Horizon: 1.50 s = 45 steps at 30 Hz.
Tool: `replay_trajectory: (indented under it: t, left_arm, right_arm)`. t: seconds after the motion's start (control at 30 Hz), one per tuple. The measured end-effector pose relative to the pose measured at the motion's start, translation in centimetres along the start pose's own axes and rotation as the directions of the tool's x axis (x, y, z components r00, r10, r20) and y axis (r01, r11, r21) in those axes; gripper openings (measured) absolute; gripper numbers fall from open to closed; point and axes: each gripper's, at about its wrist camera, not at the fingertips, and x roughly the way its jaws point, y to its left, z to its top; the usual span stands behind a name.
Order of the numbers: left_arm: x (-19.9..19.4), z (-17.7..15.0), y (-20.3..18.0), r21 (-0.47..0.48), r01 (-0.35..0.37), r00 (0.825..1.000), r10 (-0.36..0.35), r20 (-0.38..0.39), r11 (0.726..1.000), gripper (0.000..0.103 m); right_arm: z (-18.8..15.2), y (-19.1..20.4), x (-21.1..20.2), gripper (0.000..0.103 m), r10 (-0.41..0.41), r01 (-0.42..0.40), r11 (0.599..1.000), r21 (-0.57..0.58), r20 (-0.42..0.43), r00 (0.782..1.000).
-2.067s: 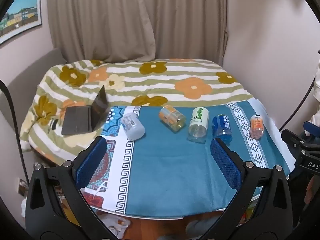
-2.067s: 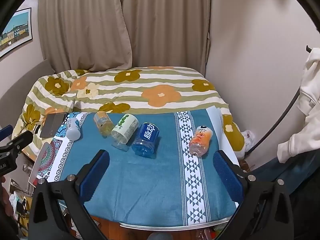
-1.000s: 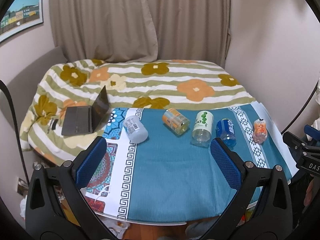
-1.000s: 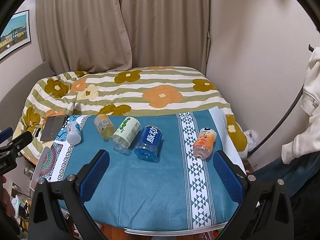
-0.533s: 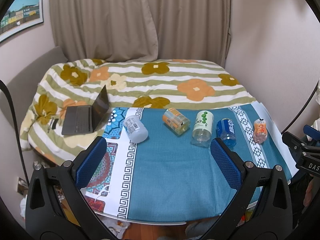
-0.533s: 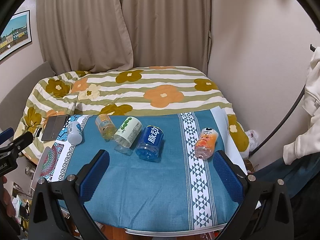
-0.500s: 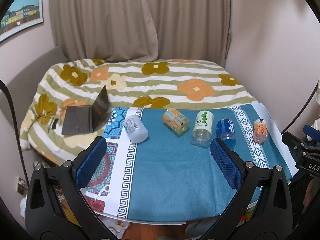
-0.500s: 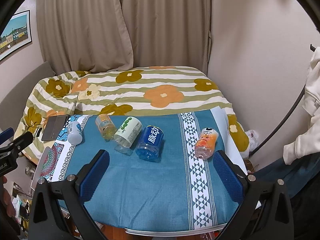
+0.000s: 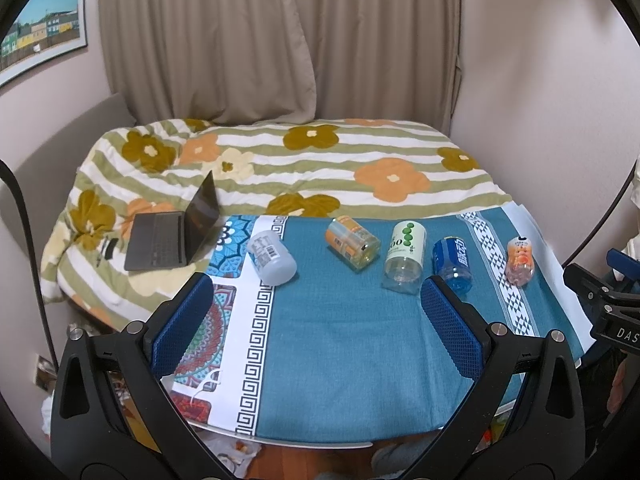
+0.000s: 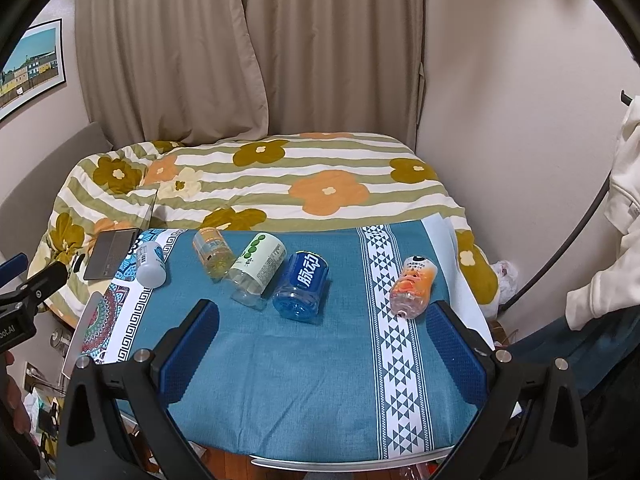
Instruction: Flip cup upright
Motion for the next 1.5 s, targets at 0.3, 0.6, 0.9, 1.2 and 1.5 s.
replay_trajectory:
  t: [0.3, 0.6, 0.9, 1.2, 1.5]
  left_arm:
    - [0.0, 0.1, 0.0, 0.001, -0.001, 1.000, 0.001, 0.000, 1.000, 0.103]
    - [-0.1, 0.0, 0.1, 0.001, -0.002, 1.000, 0.002, -0.001, 1.000, 0.103]
    - [2.6, 0.4, -2.4, -0.022, 0.042, 0.994, -0.044, -0.100, 0.999, 0.103]
    - [9.3, 0.3, -8.5, 0.001, 0.055, 0.966, -0.053, -0.252, 0.998, 0.103]
    - [16.0, 0.8, -14.1, 0.036, 0.063, 0.937, -0.047, -0.347, 0.997, 0.103]
  right_arm:
    - [0.0, 0.0, -0.1, 0.103, 0.000, 0.000, 1.000, 0.001, 0.000, 1.000]
    - [0.1, 0.4, 0.1, 0.103, -0.002, 0.002, 1.000, 0.004, 0.004, 1.000]
    - [-0.6, -1.6, 2.1, 0.103, 0.014, -0.013, 0.999, 0.033, -0.046, 0.999]
    - [0.0, -7.4, 9.2, 0.103, 0.004, 0.010, 0.997, 0.079, -0.174, 0.985]
    - [0.8, -12.3, 17.5, 0.103, -0.013, 0.044, 0.993, 0.112, -0.270, 0.963]
